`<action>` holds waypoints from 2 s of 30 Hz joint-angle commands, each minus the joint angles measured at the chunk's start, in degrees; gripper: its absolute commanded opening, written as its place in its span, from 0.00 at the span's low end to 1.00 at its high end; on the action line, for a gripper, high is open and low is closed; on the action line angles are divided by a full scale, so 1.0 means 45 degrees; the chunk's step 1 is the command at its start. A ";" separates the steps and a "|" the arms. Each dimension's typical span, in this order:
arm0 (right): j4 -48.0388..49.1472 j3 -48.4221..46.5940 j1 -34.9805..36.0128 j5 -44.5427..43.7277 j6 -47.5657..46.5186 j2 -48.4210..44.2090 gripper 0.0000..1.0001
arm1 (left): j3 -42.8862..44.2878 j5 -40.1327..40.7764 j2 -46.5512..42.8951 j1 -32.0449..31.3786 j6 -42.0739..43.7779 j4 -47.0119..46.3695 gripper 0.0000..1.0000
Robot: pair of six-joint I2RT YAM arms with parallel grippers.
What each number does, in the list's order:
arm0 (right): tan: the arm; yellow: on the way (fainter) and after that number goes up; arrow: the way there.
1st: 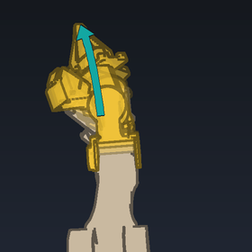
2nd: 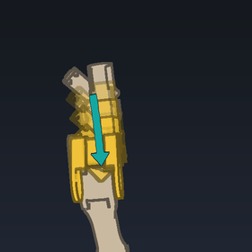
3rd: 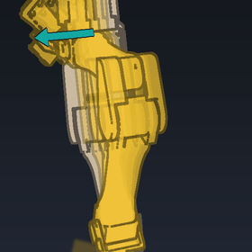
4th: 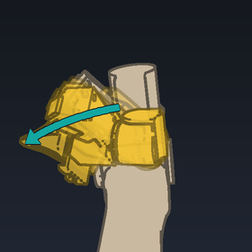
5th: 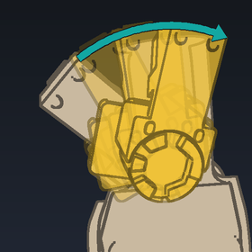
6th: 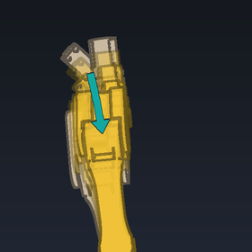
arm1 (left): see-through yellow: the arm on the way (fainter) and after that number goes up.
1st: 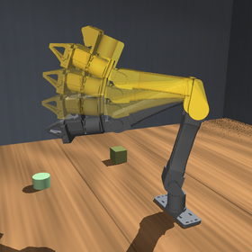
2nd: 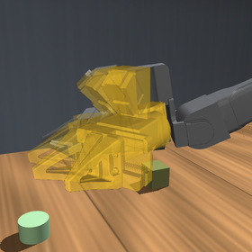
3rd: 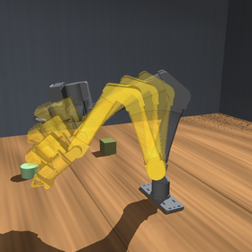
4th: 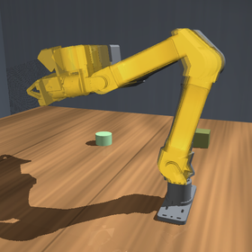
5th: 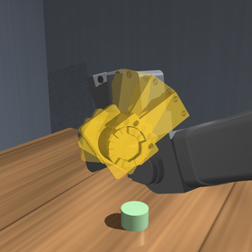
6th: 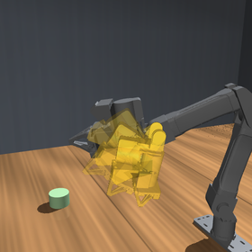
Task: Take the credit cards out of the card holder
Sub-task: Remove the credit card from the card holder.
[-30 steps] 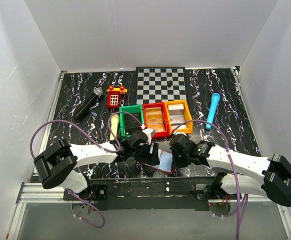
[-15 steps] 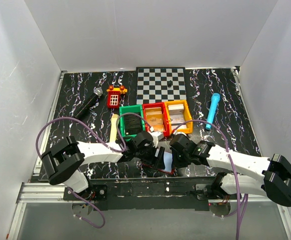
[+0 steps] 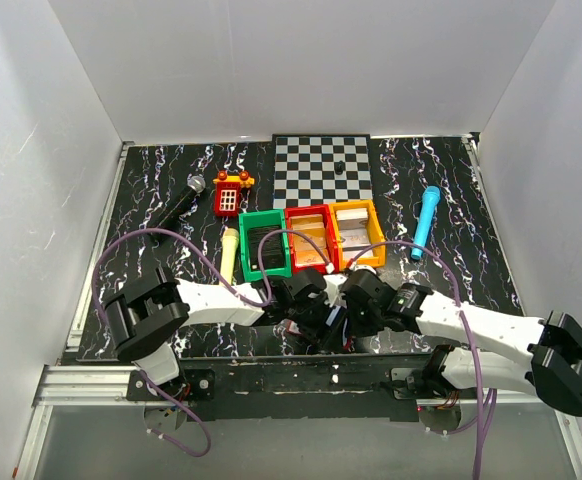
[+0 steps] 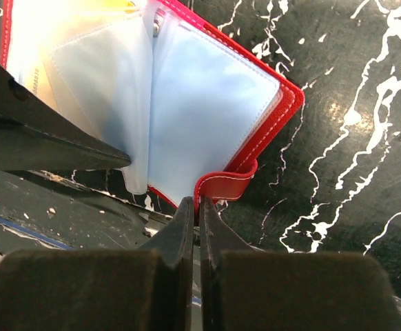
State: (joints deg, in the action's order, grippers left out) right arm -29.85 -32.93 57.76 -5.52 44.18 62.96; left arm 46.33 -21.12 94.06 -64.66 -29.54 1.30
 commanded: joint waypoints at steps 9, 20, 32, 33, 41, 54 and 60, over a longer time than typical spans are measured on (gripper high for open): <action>0.0265 0.0481 -0.0217 0.0113 0.0220 -0.0514 0.01 | 0.1735 -0.0735 -0.0219 -0.0981 0.1544 0.0433 0.68; 0.0304 0.0559 -0.0335 0.0191 0.0201 -0.0651 0.01 | 0.0646 0.2032 -0.3262 -0.1021 0.0610 0.0473 0.72; 0.0421 0.0696 -0.0374 0.0230 0.0220 -0.0847 0.01 | -0.3713 0.4478 -0.6647 0.1205 -0.2829 0.0646 0.77; 0.0441 0.0677 -0.0374 0.0269 0.0201 -0.0808 0.01 | -0.3655 0.4499 -0.6413 0.1225 -0.2946 0.0842 0.77; 0.0383 0.0618 -0.0374 0.0269 0.0201 -0.0768 0.01 | -0.3283 0.5027 -0.5434 0.1342 -0.3065 0.0805 0.79; 0.0441 0.0618 -0.0374 0.0308 0.0201 -0.0671 0.01 | -0.3029 0.4245 -0.4477 0.1342 -0.2772 0.0453 0.78; 0.0460 0.0638 -0.0393 0.0308 0.0201 -0.0651 0.01 | -0.3009 0.4050 -0.4320 0.1342 -0.2752 0.0297 0.77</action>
State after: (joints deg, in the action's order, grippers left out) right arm -27.49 -30.04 56.25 -4.47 45.08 59.72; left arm 31.46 -2.07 74.91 -58.94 -42.61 4.12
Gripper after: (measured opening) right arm 0.041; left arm 0.774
